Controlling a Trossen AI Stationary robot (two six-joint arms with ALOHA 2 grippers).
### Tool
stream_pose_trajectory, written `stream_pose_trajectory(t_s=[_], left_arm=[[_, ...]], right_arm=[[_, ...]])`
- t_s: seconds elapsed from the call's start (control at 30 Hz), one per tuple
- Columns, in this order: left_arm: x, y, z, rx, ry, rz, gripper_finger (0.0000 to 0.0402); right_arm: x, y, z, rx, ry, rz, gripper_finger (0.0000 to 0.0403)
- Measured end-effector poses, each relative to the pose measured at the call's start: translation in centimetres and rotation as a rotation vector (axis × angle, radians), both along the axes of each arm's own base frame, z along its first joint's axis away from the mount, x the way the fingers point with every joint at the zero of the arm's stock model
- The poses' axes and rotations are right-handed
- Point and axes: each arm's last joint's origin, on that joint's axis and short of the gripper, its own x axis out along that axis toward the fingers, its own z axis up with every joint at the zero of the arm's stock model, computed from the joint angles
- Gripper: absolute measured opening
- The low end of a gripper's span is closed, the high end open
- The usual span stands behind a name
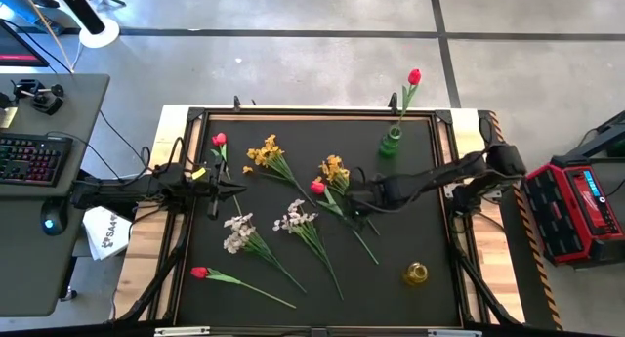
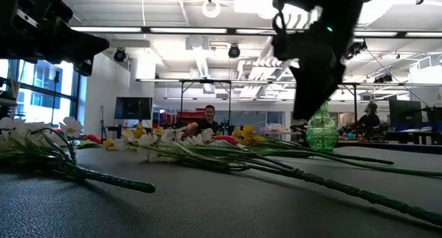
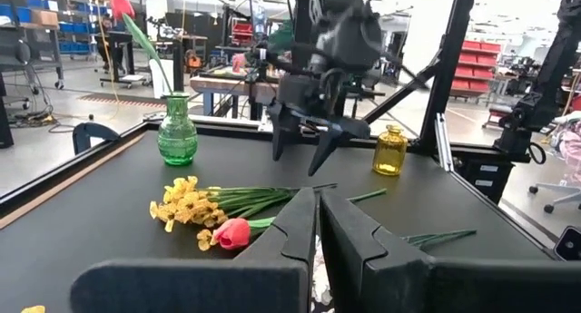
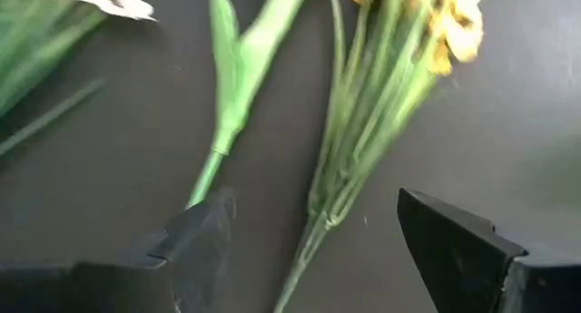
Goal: Sort flowers into vase by color
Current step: Put the right yellow flowers into the yellow vase
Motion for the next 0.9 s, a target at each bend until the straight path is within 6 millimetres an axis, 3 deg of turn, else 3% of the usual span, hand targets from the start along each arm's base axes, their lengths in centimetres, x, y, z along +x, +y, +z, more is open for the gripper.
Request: stream_pose_trajectory(t_s=[0.13,0.23,0.53,0.7,0.9], left_arm=[[0.0,0.0,0.0,0.008,-0.001,0.0,0.0006],[0.0,0.0,0.0,0.009,-0.002,0.0,0.0006],[0.0,0.0,-0.1,0.002,0.01,0.0,0.0006],[0.0,0.0,-0.1,0.002,0.011,-0.001,0.0006],[0.0,0.0,-0.1,0.01,0.011,0.0,0.0006]], right_arm=[[-1.1,-0.1,-2.4,-0.01,-0.014,-0.026,0.0293],[-0.8,-0.9,-3.5,-0.011,-0.112,-0.023,0.0293],[-0.3,-3.7,-3.8,-0.015,-0.173,-0.11,0.0293],[-0.2,-3.9,-3.7,-0.037,-0.178,-0.099,0.0293],[0.1,-3.8,-5.1,-0.032,-0.135,-0.093,0.0293]])
